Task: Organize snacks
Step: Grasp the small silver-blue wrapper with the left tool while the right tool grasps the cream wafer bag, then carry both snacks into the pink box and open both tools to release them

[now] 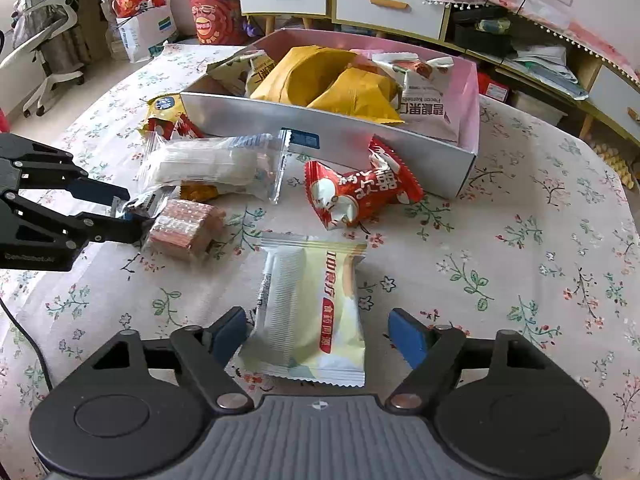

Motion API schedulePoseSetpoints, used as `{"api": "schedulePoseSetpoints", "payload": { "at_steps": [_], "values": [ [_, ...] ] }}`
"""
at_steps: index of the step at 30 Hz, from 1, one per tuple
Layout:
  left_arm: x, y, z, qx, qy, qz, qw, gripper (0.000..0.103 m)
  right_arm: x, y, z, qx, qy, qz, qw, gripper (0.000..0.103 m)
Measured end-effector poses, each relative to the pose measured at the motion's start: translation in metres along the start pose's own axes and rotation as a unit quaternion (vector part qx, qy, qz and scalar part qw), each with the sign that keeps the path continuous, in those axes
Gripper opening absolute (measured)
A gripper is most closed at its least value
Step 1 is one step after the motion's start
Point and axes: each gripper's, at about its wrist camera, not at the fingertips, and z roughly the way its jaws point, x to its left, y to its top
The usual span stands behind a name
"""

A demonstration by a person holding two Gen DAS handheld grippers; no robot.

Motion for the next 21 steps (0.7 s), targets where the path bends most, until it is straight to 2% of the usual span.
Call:
{"api": "schedulePoseSetpoints", "payload": {
  "at_steps": [2,3,10,21],
  "values": [
    [-0.002,0.000,0.000,0.001,0.005,-0.004,1.0000,0.031,0.000,0.001,-0.002,-0.003,0.003,0.001,1.000,0.042],
    [-0.003,0.001,0.000,0.001,0.006,-0.005,1.0000,0.030,0.001,0.002,-0.003,-0.005,0.004,0.001,1.000,0.034],
    [-0.008,0.003,-0.005,0.004,0.008,-0.002,1.0000,0.028,0.003,0.007,-0.005,-0.003,-0.008,-0.011,1.000,0.028],
    [-0.011,0.006,-0.020,-0.006,-0.001,-0.001,1.0000,0.026,0.004,0.011,-0.015,-0.015,-0.009,-0.014,1.000,0.026]
  ]
}}
